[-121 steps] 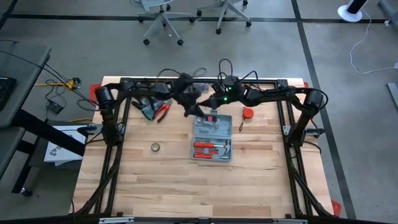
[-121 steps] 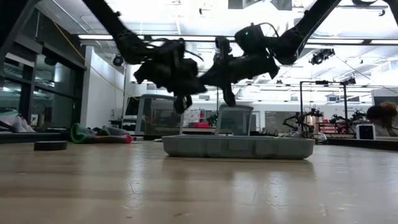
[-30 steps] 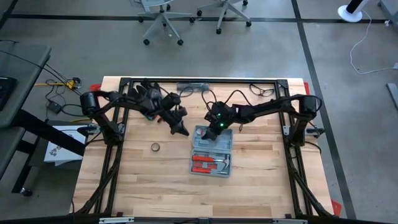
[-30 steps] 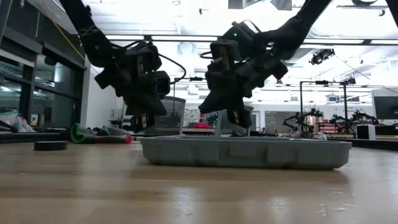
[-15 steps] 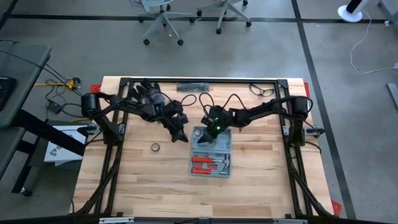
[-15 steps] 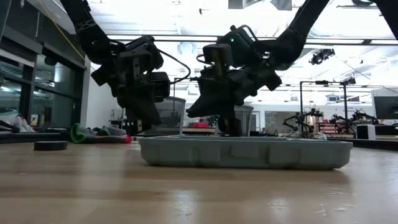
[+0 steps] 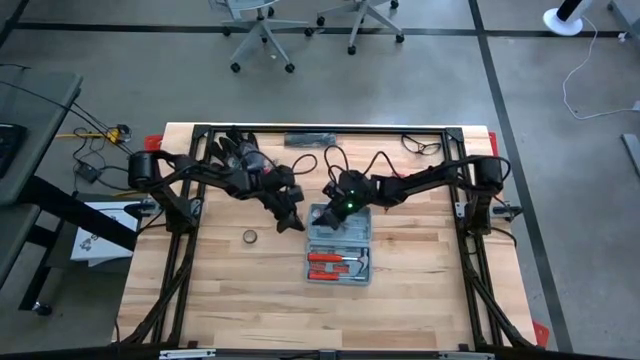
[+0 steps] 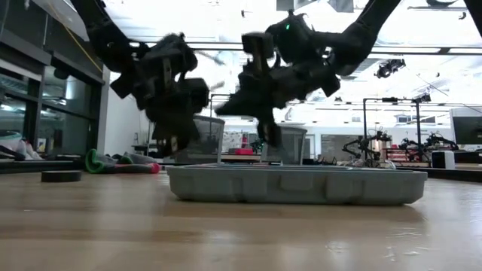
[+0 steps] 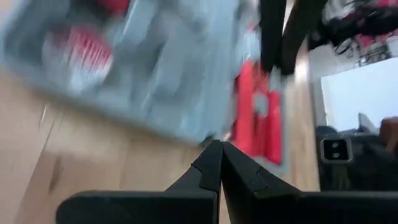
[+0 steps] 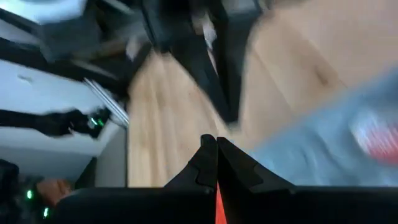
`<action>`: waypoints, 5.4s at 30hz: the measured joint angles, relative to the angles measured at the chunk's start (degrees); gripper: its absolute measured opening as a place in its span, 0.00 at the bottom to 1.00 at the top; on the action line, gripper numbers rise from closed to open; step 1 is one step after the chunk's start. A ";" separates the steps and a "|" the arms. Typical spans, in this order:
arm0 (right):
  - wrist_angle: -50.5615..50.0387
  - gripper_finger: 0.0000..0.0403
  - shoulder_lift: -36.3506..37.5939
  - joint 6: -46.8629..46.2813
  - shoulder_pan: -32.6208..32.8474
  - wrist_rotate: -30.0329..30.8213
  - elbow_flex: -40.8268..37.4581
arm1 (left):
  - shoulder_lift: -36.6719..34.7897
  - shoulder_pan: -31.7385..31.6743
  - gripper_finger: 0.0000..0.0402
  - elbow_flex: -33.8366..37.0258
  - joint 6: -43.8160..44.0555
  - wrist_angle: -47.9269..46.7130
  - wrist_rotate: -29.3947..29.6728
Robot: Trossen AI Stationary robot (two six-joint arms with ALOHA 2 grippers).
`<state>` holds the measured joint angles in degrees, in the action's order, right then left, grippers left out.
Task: Prefit tool cases
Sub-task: Put the hex key set into the gray prefit tool case
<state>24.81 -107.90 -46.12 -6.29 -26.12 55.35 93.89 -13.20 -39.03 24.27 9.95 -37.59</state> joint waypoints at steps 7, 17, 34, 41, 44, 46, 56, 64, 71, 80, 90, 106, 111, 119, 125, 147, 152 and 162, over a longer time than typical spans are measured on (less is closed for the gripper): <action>6.51 0.00 -0.11 -0.13 1.57 6.53 0.02 | -3.91 1.32 0.00 4.19 3.77 8.33 13.65; 9.46 0.00 -4.41 -1.80 -0.35 3.11 0.07 | 5.27 0.35 0.00 -0.43 5.08 12.75 15.78; 10.08 0.00 -7.13 -4.73 0.32 -2.32 0.07 | 5.37 0.34 0.00 -0.85 3.76 10.26 12.45; 10.83 0.00 -5.15 -3.81 0.33 -0.94 0.07 | 5.37 0.32 0.00 -0.85 3.79 10.49 8.99; 12.06 0.00 -5.16 -3.73 0.29 -0.29 0.04 | 4.94 0.34 0.00 -0.81 4.16 10.43 7.40; 13.63 0.00 -5.16 -3.02 0.34 0.22 0.06 | 4.33 0.54 0.00 -0.81 4.08 10.56 6.85; 13.61 0.00 -7.35 -1.92 0.32 4.18 0.11 | 3.25 0.44 0.00 -0.75 1.61 9.21 7.32; 19.86 0.00 -11.03 -8.54 0.42 -2.56 0.11 | 3.23 0.43 0.00 -0.30 0.59 7.78 6.53; 17.08 0.00 -6.14 -5.22 1.15 -0.46 0.04 | 3.23 0.43 0.00 -0.28 0.64 8.00 6.57; 10.41 0.00 -6.70 -0.30 0.70 5.63 0.00 | 3.23 0.43 0.00 -0.26 0.59 7.94 8.50; 16.87 0.00 -10.73 -5.52 1.09 -2.72 0.17 | 3.29 0.45 0.00 -0.24 0.59 8.28 8.09; 17.93 0.00 -5.06 0.32 0.67 2.76 0.07 | 3.21 0.47 0.00 -0.28 2.69 11.27 6.11; 15.34 0.00 -11.00 -1.07 0.92 -0.95 0.32 | 3.26 0.52 0.00 -0.17 2.66 10.57 6.35; 17.99 0.00 -7.62 -1.23 0.07 -0.39 0.00 | 2.60 0.17 0.00 -0.34 2.93 11.04 6.08; 11.50 0.00 -10.29 1.71 1.11 1.15 0.18 | 2.75 0.08 0.00 -0.22 3.13 10.40 6.56; 9.97 0.00 -7.13 1.38 0.75 -2.86 -0.20 | 2.60 -0.25 0.00 -0.33 2.67 10.97 6.00; 4.74 0.00 -4.57 4.58 1.23 0.39 0.17 | 2.60 -0.25 0.00 -0.33 2.68 10.89 5.98; 0.78 0.00 -5.13 4.83 1.21 -2.15 -0.21 | 2.57 -0.34 0.00 -0.33 3.62 10.96 6.07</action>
<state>25.59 -113.03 -41.29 -5.08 -28.27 55.14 96.46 -13.54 -39.35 27.89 20.91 -31.52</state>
